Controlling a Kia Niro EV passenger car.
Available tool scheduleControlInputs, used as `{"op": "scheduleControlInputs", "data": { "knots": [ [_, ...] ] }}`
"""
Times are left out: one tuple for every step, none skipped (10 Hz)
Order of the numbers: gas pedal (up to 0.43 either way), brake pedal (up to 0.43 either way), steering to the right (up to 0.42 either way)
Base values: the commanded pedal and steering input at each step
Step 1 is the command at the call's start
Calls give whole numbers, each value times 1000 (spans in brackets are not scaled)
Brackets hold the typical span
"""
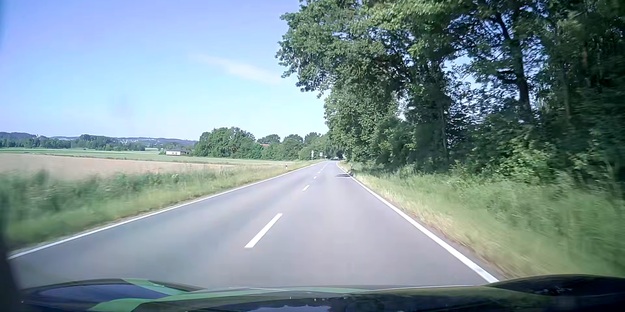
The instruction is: Follow the waypoints while adhering to traffic rules and regulations
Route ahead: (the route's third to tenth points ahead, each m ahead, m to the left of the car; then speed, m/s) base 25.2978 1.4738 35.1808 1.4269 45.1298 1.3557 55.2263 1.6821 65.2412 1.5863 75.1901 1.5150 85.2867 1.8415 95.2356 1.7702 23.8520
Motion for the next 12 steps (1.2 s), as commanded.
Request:
{"op": "scheduleControlInputs", "data": {
  "knots": [
    [220,0,-1],
    [220,0,0],
    [220,0,0],
    [220,0,0],
    [220,0,-1],
    [220,0,0],
    [220,0,0],
    [220,0,0],
    [220,0,0],
    [220,0,0],
    [220,0,0],
    [220,0,-1]
  ]
}}
